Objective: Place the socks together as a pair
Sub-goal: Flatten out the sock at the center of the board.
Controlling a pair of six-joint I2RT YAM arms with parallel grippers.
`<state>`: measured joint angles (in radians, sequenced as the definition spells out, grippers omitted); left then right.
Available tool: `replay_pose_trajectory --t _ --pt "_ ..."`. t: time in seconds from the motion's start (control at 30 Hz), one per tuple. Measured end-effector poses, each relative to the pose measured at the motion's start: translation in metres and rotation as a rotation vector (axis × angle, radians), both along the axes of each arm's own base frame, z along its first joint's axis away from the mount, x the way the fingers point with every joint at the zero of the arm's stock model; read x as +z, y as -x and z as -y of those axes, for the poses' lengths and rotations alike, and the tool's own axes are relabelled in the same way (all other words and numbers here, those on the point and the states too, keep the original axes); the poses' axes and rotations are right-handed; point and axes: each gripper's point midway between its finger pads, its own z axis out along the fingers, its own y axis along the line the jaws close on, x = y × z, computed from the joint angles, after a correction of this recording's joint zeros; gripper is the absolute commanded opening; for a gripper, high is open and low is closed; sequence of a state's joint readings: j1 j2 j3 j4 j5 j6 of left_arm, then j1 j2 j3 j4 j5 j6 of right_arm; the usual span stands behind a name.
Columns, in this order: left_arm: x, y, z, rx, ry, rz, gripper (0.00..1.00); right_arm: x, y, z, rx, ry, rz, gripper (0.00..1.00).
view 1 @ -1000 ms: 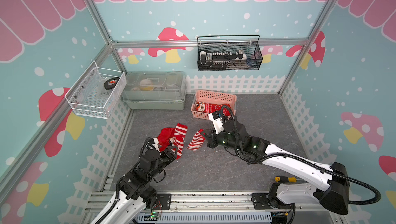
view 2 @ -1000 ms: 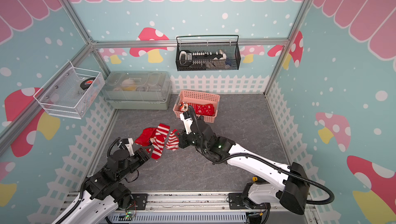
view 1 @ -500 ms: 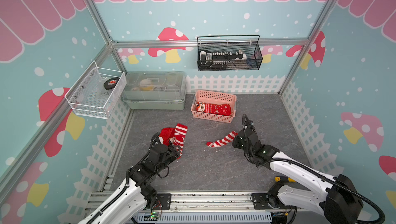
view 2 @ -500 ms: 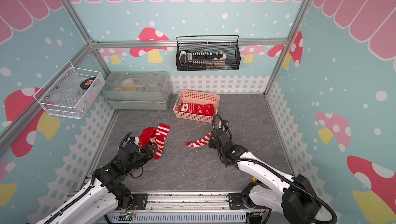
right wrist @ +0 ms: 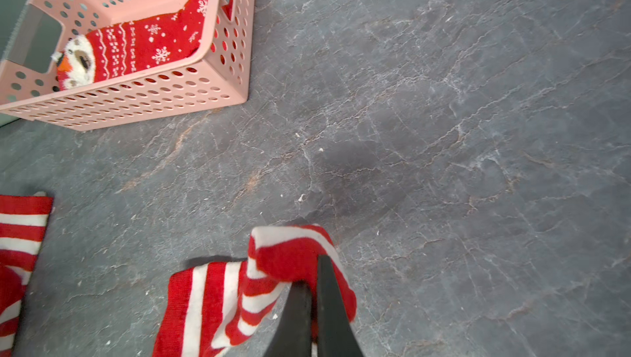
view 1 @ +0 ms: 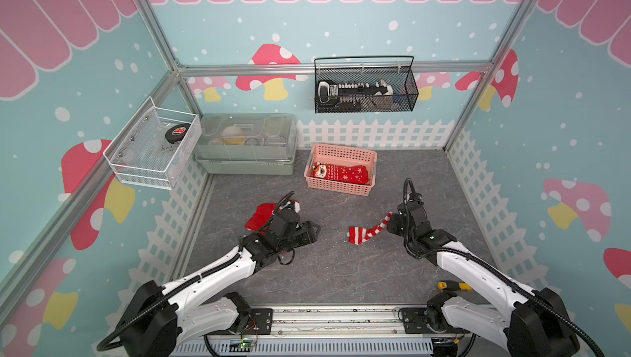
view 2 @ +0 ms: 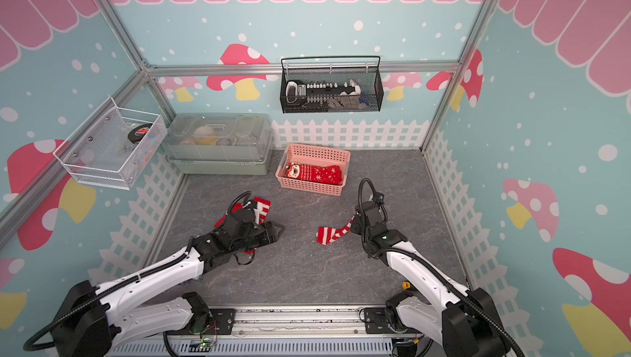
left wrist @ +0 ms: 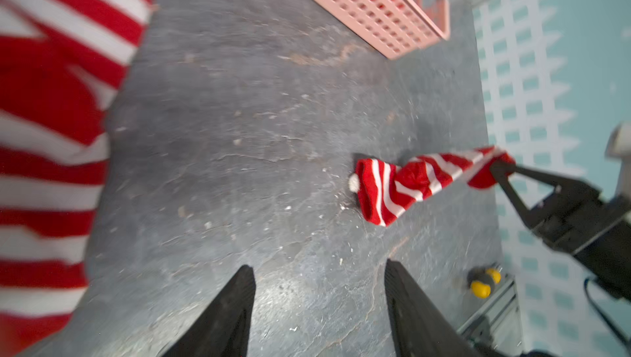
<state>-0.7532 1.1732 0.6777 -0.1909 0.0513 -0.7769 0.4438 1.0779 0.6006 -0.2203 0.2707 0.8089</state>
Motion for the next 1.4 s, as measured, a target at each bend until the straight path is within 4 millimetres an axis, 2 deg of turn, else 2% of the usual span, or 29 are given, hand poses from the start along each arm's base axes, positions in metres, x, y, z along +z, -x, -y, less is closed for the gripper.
replay_pose_trajectory --t 0.13,0.2,0.27,0.47,0.73,0.93,1.03,1.27,1.4 --pt "0.012 0.011 0.055 -0.274 -0.130 0.129 0.59 0.001 0.001 -0.001 0.006 -0.012 0.009 0.00" --pt "0.016 0.009 0.071 -0.358 -0.207 0.189 0.58 -0.001 0.002 -0.002 0.011 -0.015 0.002 0.00" --pt "0.015 0.004 0.077 -0.416 -0.295 0.249 0.57 -0.003 0.003 -0.002 0.013 -0.015 -0.002 0.00" --pt "-0.013 0.005 0.075 -0.598 -0.556 0.371 0.56 -0.004 0.003 0.000 0.007 -0.016 -0.005 0.00" --pt "-0.019 0.010 0.083 -0.888 -0.809 0.623 0.58 -0.005 0.003 -0.001 0.012 -0.034 -0.011 0.00" --pt "-0.056 0.008 0.080 -1.061 -0.974 0.646 0.53 -0.002 0.000 -0.001 0.015 -0.049 0.004 0.00" --pt "-0.064 0.003 0.084 -1.101 -1.015 0.701 0.53 -0.001 -0.002 -0.004 0.025 -0.064 0.010 0.00" --pt "-0.064 -0.004 0.098 -1.155 -1.070 0.885 0.54 -0.006 -0.002 -0.009 0.045 -0.091 0.008 0.01" --pt "-0.076 0.003 0.102 -1.217 -1.130 0.977 0.55 -0.008 -0.002 -0.009 0.045 -0.096 0.010 0.01"
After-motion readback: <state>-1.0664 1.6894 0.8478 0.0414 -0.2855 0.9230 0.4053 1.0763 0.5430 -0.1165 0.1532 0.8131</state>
